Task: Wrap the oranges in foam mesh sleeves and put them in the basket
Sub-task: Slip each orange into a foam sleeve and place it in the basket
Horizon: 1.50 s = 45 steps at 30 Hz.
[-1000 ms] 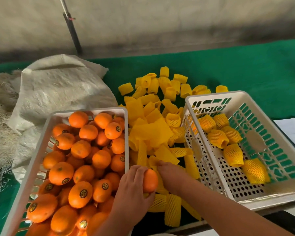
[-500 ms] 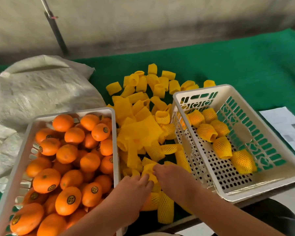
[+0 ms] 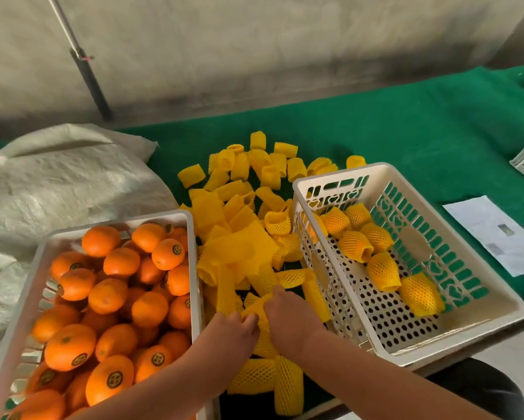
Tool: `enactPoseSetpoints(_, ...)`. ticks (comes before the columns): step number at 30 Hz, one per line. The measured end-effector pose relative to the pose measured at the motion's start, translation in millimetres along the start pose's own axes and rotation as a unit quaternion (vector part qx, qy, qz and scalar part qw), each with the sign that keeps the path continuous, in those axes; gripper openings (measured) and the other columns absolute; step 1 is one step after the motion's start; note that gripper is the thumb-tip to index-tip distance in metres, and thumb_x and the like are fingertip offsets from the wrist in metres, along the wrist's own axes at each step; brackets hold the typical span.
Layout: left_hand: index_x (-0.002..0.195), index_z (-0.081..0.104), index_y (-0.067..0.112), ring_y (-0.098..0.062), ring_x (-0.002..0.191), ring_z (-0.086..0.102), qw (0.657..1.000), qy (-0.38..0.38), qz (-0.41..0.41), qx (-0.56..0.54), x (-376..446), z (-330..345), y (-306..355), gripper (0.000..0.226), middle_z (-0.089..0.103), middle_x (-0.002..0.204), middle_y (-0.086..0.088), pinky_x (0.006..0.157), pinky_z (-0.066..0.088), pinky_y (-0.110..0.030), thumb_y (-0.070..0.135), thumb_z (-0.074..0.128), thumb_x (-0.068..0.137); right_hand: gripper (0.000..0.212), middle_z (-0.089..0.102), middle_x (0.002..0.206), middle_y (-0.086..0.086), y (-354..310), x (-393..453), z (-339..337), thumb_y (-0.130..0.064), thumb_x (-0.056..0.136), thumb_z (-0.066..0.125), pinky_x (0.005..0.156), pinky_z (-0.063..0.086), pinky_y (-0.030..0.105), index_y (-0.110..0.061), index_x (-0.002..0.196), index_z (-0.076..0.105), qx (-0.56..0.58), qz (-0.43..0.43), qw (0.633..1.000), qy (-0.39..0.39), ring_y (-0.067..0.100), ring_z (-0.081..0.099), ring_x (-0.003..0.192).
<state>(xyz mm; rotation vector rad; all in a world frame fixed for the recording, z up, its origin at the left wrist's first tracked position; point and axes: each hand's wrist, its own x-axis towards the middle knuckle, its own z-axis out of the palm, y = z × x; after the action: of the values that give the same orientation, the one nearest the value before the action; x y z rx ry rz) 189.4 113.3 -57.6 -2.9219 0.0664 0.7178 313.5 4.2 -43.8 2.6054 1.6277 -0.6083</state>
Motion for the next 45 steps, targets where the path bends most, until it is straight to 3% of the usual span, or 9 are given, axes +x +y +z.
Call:
enactPoseSetpoints(7,0.139,0.045,-0.001,-0.036,0.092,0.051,0.998,0.050,0.021,0.009,-12,-20,5,0.035,0.044,0.126,-0.023,0.064,0.035,-0.042,0.011,0.038,0.107,0.021,0.032,0.147,0.009,4,11,-4,-0.024,0.102,0.055,0.084,0.052,0.032,-0.017,0.115,0.071,0.124,0.041,0.991,0.010,0.026,0.061,0.106)
enactPoseSetpoints(12,0.146,0.038,0.002,-0.035,0.099,0.053,0.998,0.043,0.032,0.028,-16,-18,-5,0.047,0.039,0.144,-0.023,0.066,0.044,-0.042,0.014,0.053,0.104,0.031,0.055,0.078,0.000,5,13,1,-0.027,0.100,0.054,0.064,0.042,0.033,-0.019,0.070,0.054,0.230,0.088,0.969,-0.026,0.014,0.048,0.068)
enactPoseSetpoints(15,0.144,0.034,0.014,-0.033,0.106,0.053,0.998,-0.006,0.068,-0.012,-23,-13,-7,0.076,0.034,0.146,-0.014,0.074,0.054,-0.045,0.028,0.080,0.085,0.012,0.066,0.105,-0.003,7,12,3,-0.030,0.095,0.068,0.081,0.051,0.029,-0.021,0.103,0.071,0.276,0.118,0.952,0.060,0.014,0.062,0.096)
enactPoseSetpoints(18,0.139,0.034,0.031,-0.031,0.104,0.055,0.988,-0.065,0.062,-0.128,-31,-17,-9,0.084,0.025,0.142,0.000,0.072,0.057,-0.045,0.045,0.084,0.073,0.036,0.046,0.132,-0.001,8,5,4,-0.014,0.094,0.064,0.088,0.048,0.029,-0.023,0.129,0.060,0.264,0.079,0.960,0.052,0.020,0.055,0.111)
enactPoseSetpoints(22,0.127,0.042,0.047,-0.021,0.107,0.056,0.938,-0.055,-0.015,-0.343,-40,-24,-22,0.073,0.035,0.130,0.017,0.081,0.060,-0.037,0.055,0.084,0.067,0.066,0.026,0.139,0.000,14,-9,8,-0.005,0.092,0.058,0.066,0.036,0.016,-0.029,0.150,0.038,0.203,-0.015,0.978,0.034,0.017,0.047,0.094)
enactPoseSetpoints(28,0.109,0.064,0.039,-0.010,0.087,0.070,0.721,0.086,-0.197,-0.659,-37,-28,-18,0.057,0.069,0.102,0.010,0.075,0.060,-0.031,0.071,0.076,0.064,0.076,0.028,0.125,-0.004,22,-26,12,-0.012,0.090,0.062,0.063,0.035,0.014,-0.035,0.154,0.029,0.213,-0.017,0.976,0.035,0.016,0.048,0.090)
enactPoseSetpoints(34,0.116,0.045,0.048,-0.005,0.086,0.066,0.720,0.184,-0.280,-0.607,-29,-34,23,0.072,0.058,0.106,0.022,0.068,0.060,-0.019,0.078,0.073,0.058,0.070,0.029,0.132,-0.005,9,-33,11,-0.028,0.094,0.073,0.079,0.052,0.020,-0.036,0.148,0.029,0.239,-0.022,0.966,0.093,0.018,0.055,0.098)
enactPoseSetpoints(37,0.120,0.041,0.044,-0.011,0.091,0.067,0.692,0.197,-0.288,-0.632,-30,-30,32,0.073,0.057,0.112,0.016,0.075,0.064,-0.031,0.069,0.076,0.061,0.076,0.026,0.137,-0.008,6,-39,9,-0.032,0.090,0.079,0.075,0.043,0.010,-0.035,0.146,0.028,0.236,-0.033,0.966,0.099,0.010,0.047,0.095)
enactPoseSetpoints(45,0.121,0.045,0.054,-0.003,0.090,0.066,0.669,0.266,-0.294,-0.629,-47,-32,40,0.067,0.059,0.113,0.027,0.063,0.054,-0.011,0.069,0.077,0.063,0.061,0.023,0.136,-0.008,-9,-59,-16,-0.025,0.091,0.075,0.072,0.043,0.011,-0.035,0.136,0.035,0.228,-0.044,0.965,0.119,0.010,0.049,0.091)
